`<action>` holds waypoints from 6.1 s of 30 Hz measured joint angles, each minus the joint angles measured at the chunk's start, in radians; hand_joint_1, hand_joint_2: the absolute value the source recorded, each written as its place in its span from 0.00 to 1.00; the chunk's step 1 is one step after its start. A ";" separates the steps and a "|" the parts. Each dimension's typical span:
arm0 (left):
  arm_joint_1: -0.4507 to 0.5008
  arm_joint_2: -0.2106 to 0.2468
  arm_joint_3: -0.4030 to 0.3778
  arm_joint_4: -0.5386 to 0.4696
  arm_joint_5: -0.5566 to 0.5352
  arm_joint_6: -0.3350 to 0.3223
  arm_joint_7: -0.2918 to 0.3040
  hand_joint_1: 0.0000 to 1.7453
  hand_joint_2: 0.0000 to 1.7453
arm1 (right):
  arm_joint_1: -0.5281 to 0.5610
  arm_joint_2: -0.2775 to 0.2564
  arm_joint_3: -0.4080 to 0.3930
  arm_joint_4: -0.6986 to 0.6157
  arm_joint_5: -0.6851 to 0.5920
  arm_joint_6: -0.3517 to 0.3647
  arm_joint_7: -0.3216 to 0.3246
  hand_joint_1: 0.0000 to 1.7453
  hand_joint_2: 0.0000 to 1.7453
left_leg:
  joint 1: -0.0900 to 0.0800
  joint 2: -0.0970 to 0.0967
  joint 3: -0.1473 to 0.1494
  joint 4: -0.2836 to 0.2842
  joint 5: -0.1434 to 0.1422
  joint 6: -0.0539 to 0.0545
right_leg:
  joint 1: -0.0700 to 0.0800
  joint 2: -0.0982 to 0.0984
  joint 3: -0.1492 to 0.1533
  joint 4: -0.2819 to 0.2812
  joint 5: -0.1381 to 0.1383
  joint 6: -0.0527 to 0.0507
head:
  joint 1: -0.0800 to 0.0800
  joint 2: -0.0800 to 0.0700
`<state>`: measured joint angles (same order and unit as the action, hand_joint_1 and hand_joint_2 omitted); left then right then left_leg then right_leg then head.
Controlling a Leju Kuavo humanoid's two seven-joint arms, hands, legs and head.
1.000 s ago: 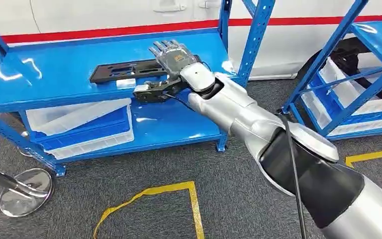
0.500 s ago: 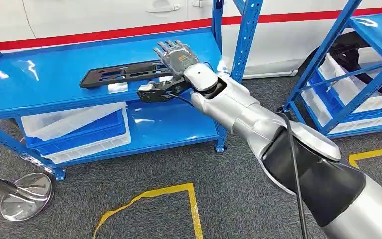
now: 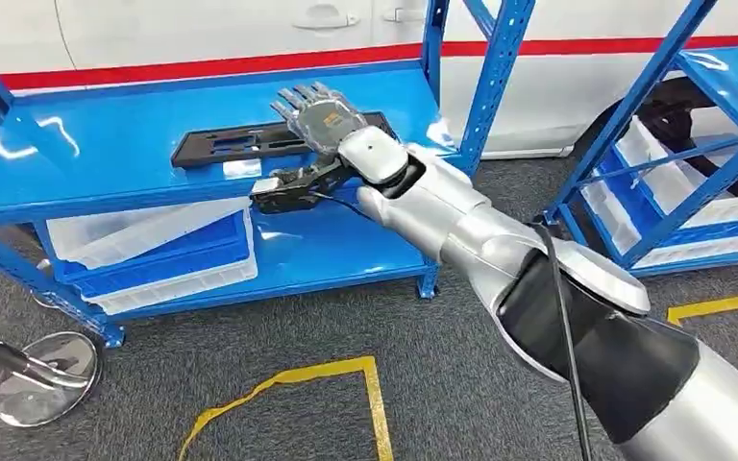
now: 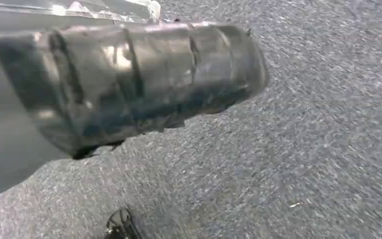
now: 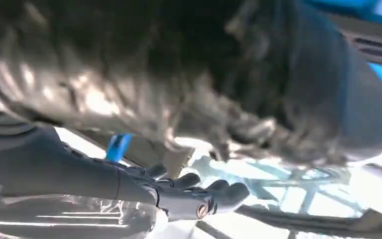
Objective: Take the parts from the cabinet and place them on the table.
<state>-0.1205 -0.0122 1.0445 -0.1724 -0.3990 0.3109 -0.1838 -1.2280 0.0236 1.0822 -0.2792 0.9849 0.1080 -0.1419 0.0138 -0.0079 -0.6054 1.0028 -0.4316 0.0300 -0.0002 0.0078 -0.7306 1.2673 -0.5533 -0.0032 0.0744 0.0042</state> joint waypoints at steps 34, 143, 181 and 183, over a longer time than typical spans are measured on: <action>0.003 -0.007 0.000 0.000 0.003 0.000 -0.002 0.00 0.00 | 0.000 0.027 0.041 -0.007 0.016 0.003 -0.013 0.00 0.00 | 0.005 0.002 0.003 -0.006 0.003 -0.005 | -0.002 -0.007 -0.028 0.031 0.036 0.004 | -0.002 0.000; 0.005 0.014 0.001 0.000 -0.030 0.034 0.044 0.00 0.00 | 0.082 0.007 0.024 0.012 -0.144 0.174 0.052 0.00 1.00 | 0.001 0.003 -0.073 0.129 -0.015 -0.053 | 0.000 0.003 0.123 -0.237 0.120 -0.042 | -0.019 0.000; 0.002 0.016 0.001 0.000 -0.034 0.034 0.045 0.00 0.00 | 0.116 -0.015 0.013 0.018 -0.157 0.180 0.067 0.00 1.00 | 0.006 0.005 0.000 -0.008 0.006 -0.015 | 0.004 0.004 0.120 -0.230 0.103 -0.007 | -0.018 0.000; 0.000 0.016 0.001 0.000 -0.035 0.034 0.042 0.00 0.00 | 0.114 -0.017 0.013 0.018 -0.156 0.180 0.067 0.00 1.00 | 0.004 0.004 0.003 -0.010 0.005 -0.007 | 0.004 0.003 0.068 -0.116 0.041 -0.003 | -0.014 0.000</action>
<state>-0.1203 0.0038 1.0452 -0.1724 -0.4337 0.3452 -0.1415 -1.1139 0.0065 1.0952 -0.2613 0.8289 0.2884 -0.0752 0.0175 -0.0042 -0.6022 0.9932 -0.4269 0.0233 0.0035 0.0103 -0.6625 1.1508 -0.5119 -0.0063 0.0607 0.0042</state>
